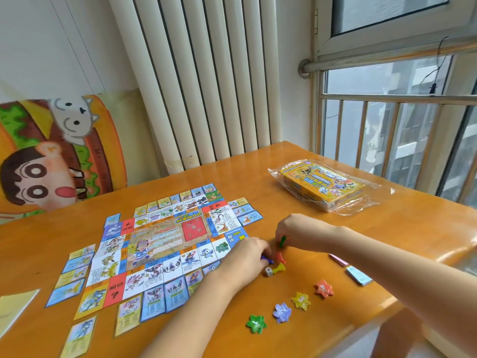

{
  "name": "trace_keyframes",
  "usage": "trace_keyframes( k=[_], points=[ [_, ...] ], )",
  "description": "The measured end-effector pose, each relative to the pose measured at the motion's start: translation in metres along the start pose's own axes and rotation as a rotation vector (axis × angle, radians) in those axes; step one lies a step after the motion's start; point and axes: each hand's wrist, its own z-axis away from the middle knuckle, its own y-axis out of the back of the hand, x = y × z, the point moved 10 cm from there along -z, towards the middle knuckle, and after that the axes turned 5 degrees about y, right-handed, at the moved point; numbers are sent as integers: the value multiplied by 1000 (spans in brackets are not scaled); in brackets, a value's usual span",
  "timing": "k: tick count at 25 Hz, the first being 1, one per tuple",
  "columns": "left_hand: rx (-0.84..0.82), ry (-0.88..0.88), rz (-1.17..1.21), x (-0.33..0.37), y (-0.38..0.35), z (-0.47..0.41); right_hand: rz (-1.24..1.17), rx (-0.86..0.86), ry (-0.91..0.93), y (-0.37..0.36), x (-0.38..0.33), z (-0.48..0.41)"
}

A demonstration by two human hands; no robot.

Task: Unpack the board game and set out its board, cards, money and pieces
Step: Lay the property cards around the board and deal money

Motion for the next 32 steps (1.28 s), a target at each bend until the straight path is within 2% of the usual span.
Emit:
trace_keyframes(
  k=[2,5,7,9,12,15,22,32],
  points=[
    [27,-4,25,0,2,-1,-6,0,-42,-4,6,-4],
    [195,69,186,-15,26,-2,-43,6,-93,-5,13,-11],
    [323,176,381,-43,47,-1,-159,105,-143,6,18,-17],
    [397,295,495,-76,63,2,-322,277,-210,25,25,-24],
    [459,408,448,-118,77,5,-522,422,-295,40,29,-46],
    [428,448,477,-139,73,-1,-596,379,-303,32,21,-73],
    [273,430,403,-132,44,-33,-552,267,-296,5,17,-95],
    [181,429,336,-128,31,-41,-543,233,-236,-2,10,-99]
  ],
)
